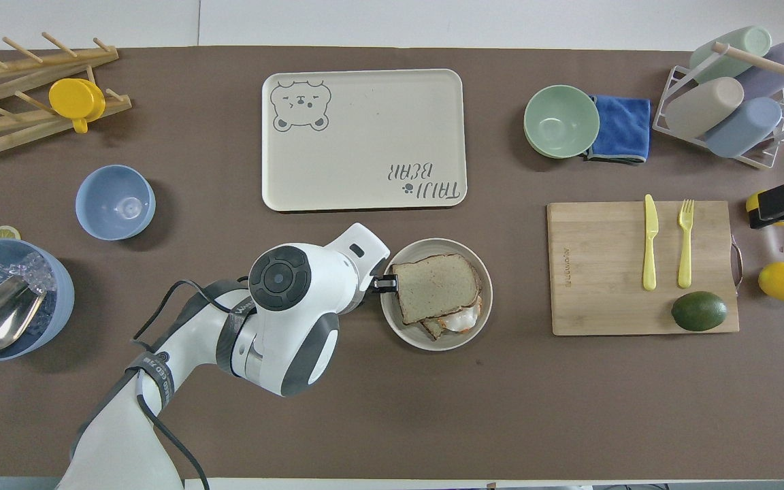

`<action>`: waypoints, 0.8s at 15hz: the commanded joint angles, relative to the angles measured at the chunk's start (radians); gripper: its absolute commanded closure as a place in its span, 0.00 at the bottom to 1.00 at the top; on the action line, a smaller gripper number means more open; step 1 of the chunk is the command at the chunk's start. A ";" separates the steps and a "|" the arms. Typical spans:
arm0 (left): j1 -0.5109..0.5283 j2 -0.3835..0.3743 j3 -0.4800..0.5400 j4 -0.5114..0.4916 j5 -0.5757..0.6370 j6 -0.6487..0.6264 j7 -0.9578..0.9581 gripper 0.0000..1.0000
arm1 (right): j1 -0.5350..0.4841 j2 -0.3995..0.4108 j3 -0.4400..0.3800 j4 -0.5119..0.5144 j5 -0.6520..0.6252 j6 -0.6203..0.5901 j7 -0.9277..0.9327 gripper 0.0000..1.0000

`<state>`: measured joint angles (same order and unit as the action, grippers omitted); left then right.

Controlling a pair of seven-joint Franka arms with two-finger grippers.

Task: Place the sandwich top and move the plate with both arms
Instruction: 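Grasp the plate rim nearest the robot with the left gripper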

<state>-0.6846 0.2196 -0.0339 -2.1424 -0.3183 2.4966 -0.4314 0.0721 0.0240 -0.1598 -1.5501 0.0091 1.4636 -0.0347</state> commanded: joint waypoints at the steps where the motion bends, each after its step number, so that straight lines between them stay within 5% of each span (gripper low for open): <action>1: -0.033 -0.036 0.012 -0.044 -0.027 0.024 -0.001 0.59 | 0.009 -0.018 -0.018 -0.021 -0.014 0.017 0.010 0.00; 10: -0.061 -0.022 0.014 -0.047 -0.027 0.042 -0.024 0.68 | 0.000 -0.019 -0.020 -0.024 -0.012 0.009 0.010 0.00; 12: -0.058 -0.022 0.014 -0.050 -0.027 0.048 -0.023 0.85 | 0.002 -0.019 -0.020 -0.024 -0.014 0.009 0.012 0.00</action>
<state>-0.7233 0.2191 -0.0340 -2.1528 -0.3290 2.5066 -0.4439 0.0737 0.0240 -0.1814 -1.5502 0.0088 1.4637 -0.0285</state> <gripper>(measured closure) 0.674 0.000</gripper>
